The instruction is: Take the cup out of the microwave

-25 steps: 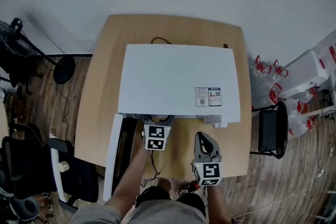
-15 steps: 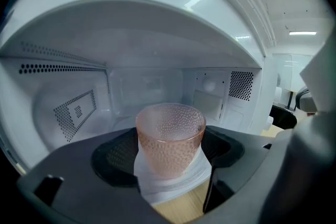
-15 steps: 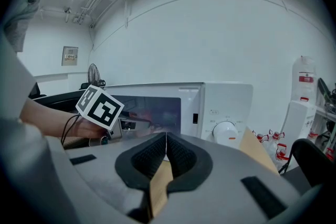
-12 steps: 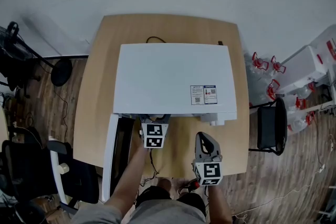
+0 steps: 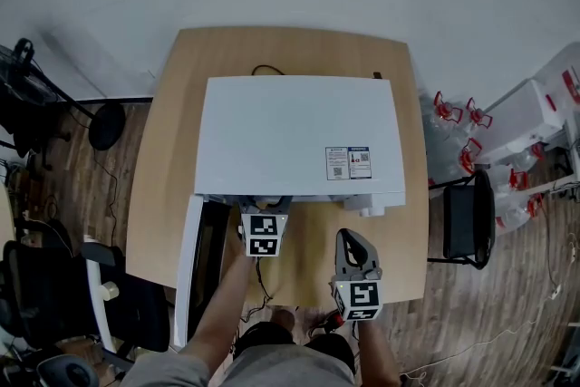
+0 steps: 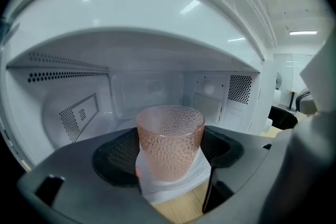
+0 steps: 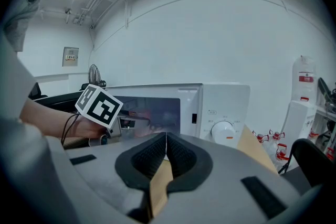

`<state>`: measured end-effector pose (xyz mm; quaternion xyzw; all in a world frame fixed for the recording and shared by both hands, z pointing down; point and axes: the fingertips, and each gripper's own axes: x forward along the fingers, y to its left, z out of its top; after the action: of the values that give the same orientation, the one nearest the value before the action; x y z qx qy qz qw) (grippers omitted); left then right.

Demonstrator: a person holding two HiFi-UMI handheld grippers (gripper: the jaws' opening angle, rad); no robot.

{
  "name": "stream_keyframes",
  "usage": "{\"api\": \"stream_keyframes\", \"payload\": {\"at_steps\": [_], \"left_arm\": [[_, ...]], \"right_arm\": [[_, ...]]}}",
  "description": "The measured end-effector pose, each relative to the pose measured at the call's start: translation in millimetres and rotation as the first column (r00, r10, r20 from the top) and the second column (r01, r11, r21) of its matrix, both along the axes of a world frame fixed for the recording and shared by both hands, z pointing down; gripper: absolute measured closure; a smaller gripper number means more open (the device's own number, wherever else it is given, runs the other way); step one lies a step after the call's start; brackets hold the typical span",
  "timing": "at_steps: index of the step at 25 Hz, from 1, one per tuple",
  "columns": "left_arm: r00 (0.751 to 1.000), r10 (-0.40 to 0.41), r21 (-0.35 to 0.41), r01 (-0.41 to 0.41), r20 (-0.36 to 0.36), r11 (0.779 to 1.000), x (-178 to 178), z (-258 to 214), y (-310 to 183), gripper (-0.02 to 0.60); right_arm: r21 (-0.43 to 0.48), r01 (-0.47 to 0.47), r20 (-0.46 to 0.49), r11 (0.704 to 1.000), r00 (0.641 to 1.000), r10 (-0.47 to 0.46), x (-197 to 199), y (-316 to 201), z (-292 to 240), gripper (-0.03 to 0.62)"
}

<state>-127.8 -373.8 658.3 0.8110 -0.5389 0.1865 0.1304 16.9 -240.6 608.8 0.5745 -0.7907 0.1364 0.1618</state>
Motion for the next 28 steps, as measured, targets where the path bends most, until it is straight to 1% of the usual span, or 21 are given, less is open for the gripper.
{"api": "stream_keyframes", "payload": {"at_steps": [10,18,28], "left_arm": [[1.0,-0.007,0.04,0.007,0.014,0.999,5.8,-28.3,18.4,0.202],[0.999,-0.024,0.058,0.023,0.024,0.998,15.1,-47.5,49.1,0.202],[0.999,-0.043,0.065,0.041,0.028,0.997,29.9,-62.5,92.4,0.202]], "right_arm": [[0.04,0.007,0.007,0.999,1.0,-0.007,13.3,9.8,-17.1,0.576],[0.08,0.03,0.011,0.996,0.999,-0.031,28.1,24.3,-34.8,0.576],[0.109,0.055,0.018,0.992,0.998,-0.058,48.3,49.8,-46.9,0.576]]}}
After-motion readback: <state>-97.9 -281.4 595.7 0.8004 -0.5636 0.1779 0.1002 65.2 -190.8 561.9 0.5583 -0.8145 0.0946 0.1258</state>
